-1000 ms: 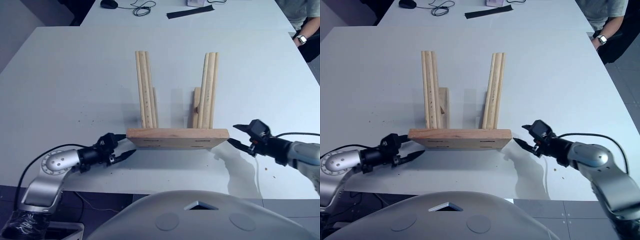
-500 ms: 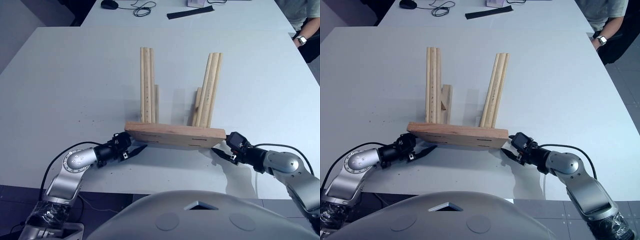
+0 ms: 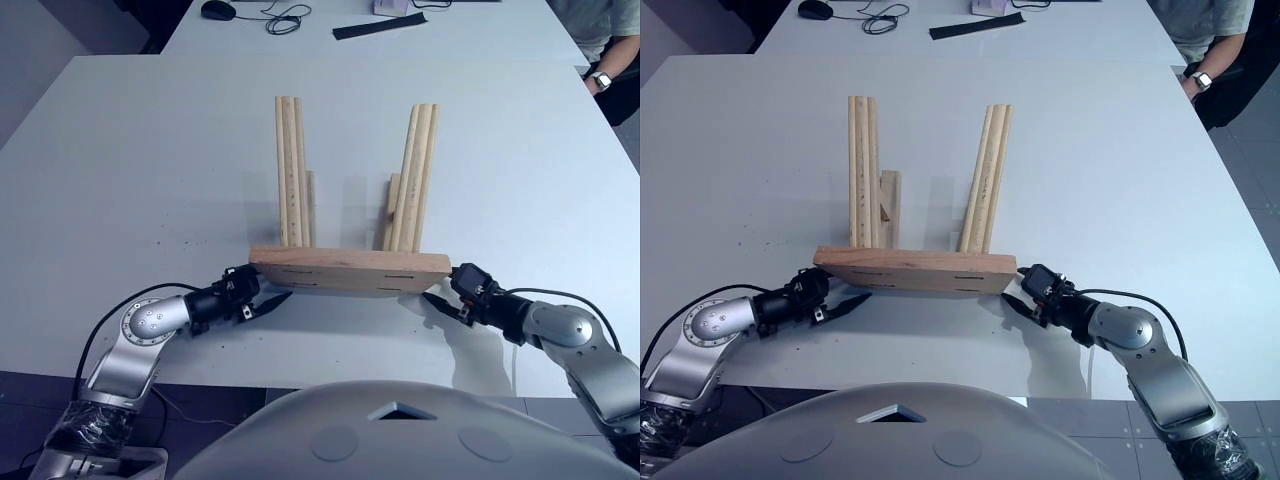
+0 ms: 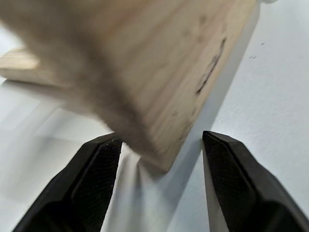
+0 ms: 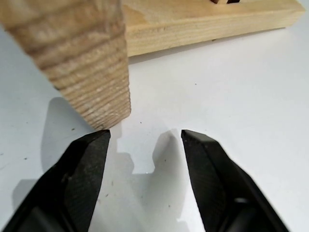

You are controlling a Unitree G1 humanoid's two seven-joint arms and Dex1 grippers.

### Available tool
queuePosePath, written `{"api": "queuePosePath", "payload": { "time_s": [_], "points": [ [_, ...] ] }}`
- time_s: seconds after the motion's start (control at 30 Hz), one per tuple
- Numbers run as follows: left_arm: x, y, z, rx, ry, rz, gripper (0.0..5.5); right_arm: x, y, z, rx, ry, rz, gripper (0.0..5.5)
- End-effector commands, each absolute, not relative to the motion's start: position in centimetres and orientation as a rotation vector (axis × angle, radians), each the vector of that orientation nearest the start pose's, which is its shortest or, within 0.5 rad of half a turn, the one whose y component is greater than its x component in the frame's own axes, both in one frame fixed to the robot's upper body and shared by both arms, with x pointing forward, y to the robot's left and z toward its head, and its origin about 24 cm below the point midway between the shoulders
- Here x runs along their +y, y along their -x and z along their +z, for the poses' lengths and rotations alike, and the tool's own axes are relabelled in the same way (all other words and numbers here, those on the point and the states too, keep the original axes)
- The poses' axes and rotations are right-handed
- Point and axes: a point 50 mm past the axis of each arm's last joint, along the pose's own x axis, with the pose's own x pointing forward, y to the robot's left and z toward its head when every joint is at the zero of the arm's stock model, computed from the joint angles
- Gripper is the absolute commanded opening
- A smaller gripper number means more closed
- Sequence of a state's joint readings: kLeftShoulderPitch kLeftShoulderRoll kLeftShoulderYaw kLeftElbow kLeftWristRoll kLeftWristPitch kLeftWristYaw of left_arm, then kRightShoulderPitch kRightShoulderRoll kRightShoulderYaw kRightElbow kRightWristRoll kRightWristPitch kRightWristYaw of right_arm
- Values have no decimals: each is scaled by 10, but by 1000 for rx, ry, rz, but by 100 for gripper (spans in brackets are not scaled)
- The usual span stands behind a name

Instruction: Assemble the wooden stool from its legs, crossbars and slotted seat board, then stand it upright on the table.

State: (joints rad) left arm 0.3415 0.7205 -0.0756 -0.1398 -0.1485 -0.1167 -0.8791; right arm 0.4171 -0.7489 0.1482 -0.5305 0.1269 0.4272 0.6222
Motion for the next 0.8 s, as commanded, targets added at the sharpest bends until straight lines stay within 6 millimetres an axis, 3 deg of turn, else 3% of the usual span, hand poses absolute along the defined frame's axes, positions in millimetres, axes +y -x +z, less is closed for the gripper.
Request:
{"api": "queuePosePath", "payload": {
  "time_s": [0.03, 0.13, 0.3, 0.53, 0.8],
  "points": [
    [247, -153, 23, 478, -489, -983, 305, -201, -147, 40, 594, 469, 812, 274],
    [253, -158, 22, 481, -490, -955, 305, -201, -145, 38, 595, 475, 811, 274],
    [254, -170, 16, 480, -514, -888, 228, -199, -148, 39, 584, 487, 818, 271],
    [234, -162, 16, 454, -480, -980, 225, -196, -152, 41, 569, 495, 833, 271],
    [227, -163, 18, 453, -479, -1019, 225, -189, -154, 41, 545, 485, 835, 271]
  ]
}}
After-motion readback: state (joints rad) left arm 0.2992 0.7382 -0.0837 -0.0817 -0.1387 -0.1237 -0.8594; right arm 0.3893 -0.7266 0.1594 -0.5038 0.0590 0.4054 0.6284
